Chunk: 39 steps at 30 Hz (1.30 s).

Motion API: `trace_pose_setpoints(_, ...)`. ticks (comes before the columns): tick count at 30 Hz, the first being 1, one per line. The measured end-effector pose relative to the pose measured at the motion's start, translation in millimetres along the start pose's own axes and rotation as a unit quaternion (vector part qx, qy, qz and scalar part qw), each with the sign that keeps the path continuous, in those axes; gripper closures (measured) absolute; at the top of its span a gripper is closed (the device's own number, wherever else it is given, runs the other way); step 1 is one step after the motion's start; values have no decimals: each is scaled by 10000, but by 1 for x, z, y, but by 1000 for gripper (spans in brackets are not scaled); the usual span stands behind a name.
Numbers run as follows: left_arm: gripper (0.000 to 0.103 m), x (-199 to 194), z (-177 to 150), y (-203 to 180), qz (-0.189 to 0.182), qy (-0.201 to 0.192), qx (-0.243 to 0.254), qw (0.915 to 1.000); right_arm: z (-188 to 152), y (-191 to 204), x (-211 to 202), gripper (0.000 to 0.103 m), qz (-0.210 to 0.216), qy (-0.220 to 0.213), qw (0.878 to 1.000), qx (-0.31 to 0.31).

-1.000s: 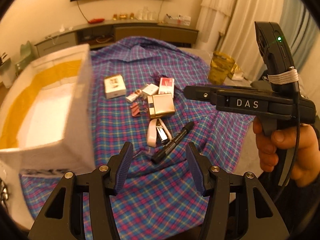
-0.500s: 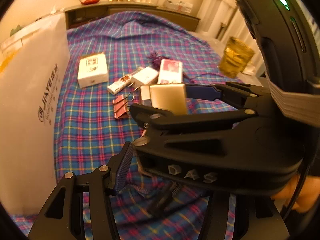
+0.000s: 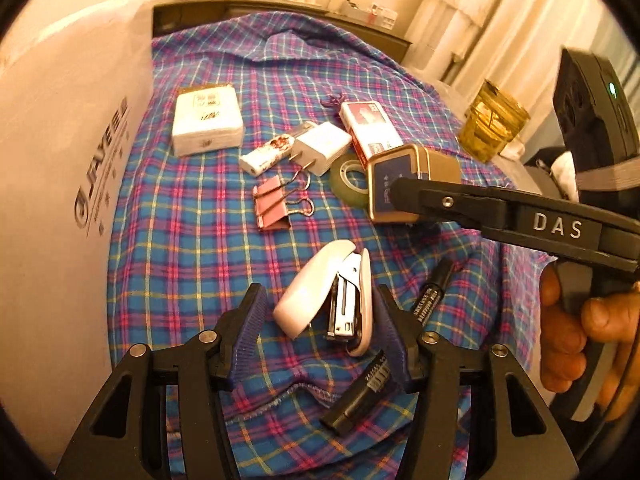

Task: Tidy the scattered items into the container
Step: 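Close the right gripper on the gold metal tin while the left gripper approaches the white stapler, then close the left gripper on the white stapler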

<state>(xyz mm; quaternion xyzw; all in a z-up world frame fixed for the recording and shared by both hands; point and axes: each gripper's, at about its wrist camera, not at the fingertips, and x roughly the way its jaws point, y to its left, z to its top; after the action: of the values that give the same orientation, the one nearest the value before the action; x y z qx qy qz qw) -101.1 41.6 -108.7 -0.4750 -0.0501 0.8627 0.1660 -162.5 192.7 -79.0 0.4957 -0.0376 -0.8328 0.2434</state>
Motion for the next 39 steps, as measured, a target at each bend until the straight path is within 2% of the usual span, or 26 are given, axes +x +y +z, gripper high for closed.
trace_pose_setpoints(3, 47, 5, 3, -5, 65, -60, 237, 9997, -2, 1, 8, 45, -73, 77, 9999, -49)
trace_pose_setpoints(5, 57, 5, 3, -7, 1, -98, 328, 9994, -2, 2, 6, 47, -87, 34, 9999, -96)
trace_pose_setpoints(7, 59, 5, 3, -6, -81, -94, 289, 9995, -1, 2, 0, 50, -50, -64, 9999, -86)
trace_pose_setpoints(12, 62, -5, 5, -3, -131, -189, 207, 9995, 0, 6, -14, 51, 118, -225, 9996, -113)
trace_pose_setpoints(13, 70, -9, 6, -2, -160, -234, 192, 9994, 0, 7, -16, 51, 143, -238, 9995, -133)
trace_pose_setpoints(15, 93, -19, 10, -1, -254, -328, 173, 9990, 1, 10, -17, 51, 182, -266, 9994, -149)
trace_pose_setpoints(20, 93, -37, 17, 16, -302, -485, -93, 9983, 0, 11, -25, 51, 228, -324, 9991, -136)
trace_pose_setpoints(21, 89, -37, 16, 17, -257, -501, -118, 9983, -1, 10, -25, 51, 216, -325, 9992, -119)
trace_pose_setpoints(22, 74, -36, 15, 18, -237, -467, -127, 9985, -2, 9, -25, 51, 208, -316, 9992, -102)
trace_pose_setpoints(23, 65, -34, 13, 18, -238, -416, -120, 9988, -3, 9, -24, 51, 213, -299, 9993, -84)
trace_pose_setpoints(24, 58, -33, 11, 16, -230, -377, -105, 9990, -3, 8, -24, 51, 209, -290, 9993, -73)
trace_pose_setpoints(27, 48, -25, 1, 5, -203, -177, 150, 9995, -5, 8, -23, 51, 203, -255, 9994, -61)
trace_pose_setpoints(29, 47, -11, -5, 1, 125, 21, 275, 9995, -5, 9, -21, 51, 213, -216, 9995, -72)
trace_pose_setpoints(30, 50, -6, -7, 3, 149, 84, 225, 9996, -5, 10, -20, 51, 218, -198, 9995, -81)
trace_pose_setpoints(31, 56, -8, -8, 3, 207, -77, 235, 9995, -6, 11, -20, 51, 224, -184, 9995, -95)
trace_pose_setpoints(33, 60, -6, -6, 7, 166, -38, 151, 9997, -7, 13, -20, 51, 256, -172, 9994, -127)
trace_pose_setpoints(39, 62, -24, 1, 16, -22, -333, -68, 9994, -7, 17, -30, 51, 385, -319, 9985, -207)
